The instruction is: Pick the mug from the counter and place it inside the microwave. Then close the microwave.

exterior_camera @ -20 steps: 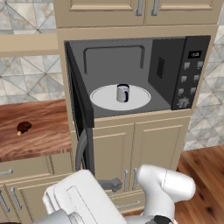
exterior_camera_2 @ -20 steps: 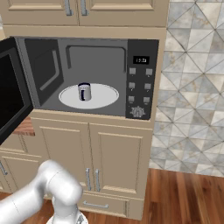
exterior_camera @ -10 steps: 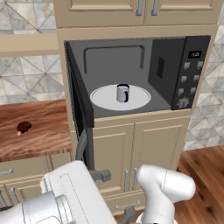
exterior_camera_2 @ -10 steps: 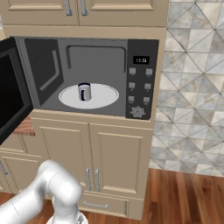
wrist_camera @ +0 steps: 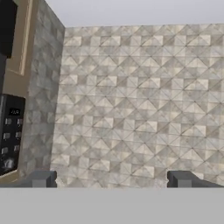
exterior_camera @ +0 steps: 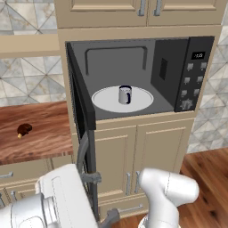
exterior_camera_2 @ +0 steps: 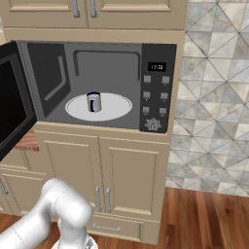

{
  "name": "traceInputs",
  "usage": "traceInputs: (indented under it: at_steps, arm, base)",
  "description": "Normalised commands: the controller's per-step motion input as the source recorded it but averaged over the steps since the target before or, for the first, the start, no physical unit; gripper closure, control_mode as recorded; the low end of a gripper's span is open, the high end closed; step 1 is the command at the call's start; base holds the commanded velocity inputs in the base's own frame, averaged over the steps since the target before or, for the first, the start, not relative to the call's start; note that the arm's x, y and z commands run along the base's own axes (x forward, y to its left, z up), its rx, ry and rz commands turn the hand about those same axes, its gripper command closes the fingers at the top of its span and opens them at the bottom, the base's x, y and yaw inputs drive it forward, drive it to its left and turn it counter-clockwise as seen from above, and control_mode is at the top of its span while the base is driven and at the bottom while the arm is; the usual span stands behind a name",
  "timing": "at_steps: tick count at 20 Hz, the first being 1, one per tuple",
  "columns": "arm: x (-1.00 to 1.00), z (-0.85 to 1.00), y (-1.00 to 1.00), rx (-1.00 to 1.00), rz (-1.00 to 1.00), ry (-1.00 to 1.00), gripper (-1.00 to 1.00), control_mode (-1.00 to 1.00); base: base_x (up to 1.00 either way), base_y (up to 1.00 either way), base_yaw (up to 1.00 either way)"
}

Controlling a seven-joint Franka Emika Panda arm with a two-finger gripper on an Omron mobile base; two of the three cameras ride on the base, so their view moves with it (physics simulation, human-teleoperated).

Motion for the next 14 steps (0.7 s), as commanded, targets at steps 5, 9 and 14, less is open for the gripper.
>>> traceInputs:
  at_steps: [5,9,14]
  arm:
    - [0.22,-0.02,0.38,-0.03,-0.01,0.0,-1.0,-1.0]
    - [0.26,0.0,0.39,-0.02,0.0,-0.01,-1.0,-1.0]
    - [0.07,-0.04,0.28,0.0,0.01,-0.01,-1.0,-1.0]
  base:
    - [0.0,0.0,0.0]
    - [0.0,0.0,0.0]
    - [0.0,0.0,0.0]
